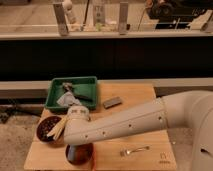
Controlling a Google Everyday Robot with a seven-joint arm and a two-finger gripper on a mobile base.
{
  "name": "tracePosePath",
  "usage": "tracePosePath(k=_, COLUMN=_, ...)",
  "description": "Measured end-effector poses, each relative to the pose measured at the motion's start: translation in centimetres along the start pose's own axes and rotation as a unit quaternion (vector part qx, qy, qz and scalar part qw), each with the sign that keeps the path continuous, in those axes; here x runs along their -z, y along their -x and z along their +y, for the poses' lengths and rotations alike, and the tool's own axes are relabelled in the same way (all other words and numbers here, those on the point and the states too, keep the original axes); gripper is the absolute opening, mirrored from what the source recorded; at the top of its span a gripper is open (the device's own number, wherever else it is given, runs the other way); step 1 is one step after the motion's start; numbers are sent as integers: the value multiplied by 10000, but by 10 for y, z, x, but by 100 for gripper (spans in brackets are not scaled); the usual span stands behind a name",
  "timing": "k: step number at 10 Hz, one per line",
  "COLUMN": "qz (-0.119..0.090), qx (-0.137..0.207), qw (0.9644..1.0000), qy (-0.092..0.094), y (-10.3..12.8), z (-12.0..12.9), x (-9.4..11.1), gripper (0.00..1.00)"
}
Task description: Wipe red bowl with sponge
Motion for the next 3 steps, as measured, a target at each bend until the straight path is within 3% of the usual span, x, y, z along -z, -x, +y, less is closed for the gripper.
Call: tracePosePath(k=3, qz=-186, qx=14, qw=9997, qy=-131, y=13, z=-3, x=-4, gripper=33)
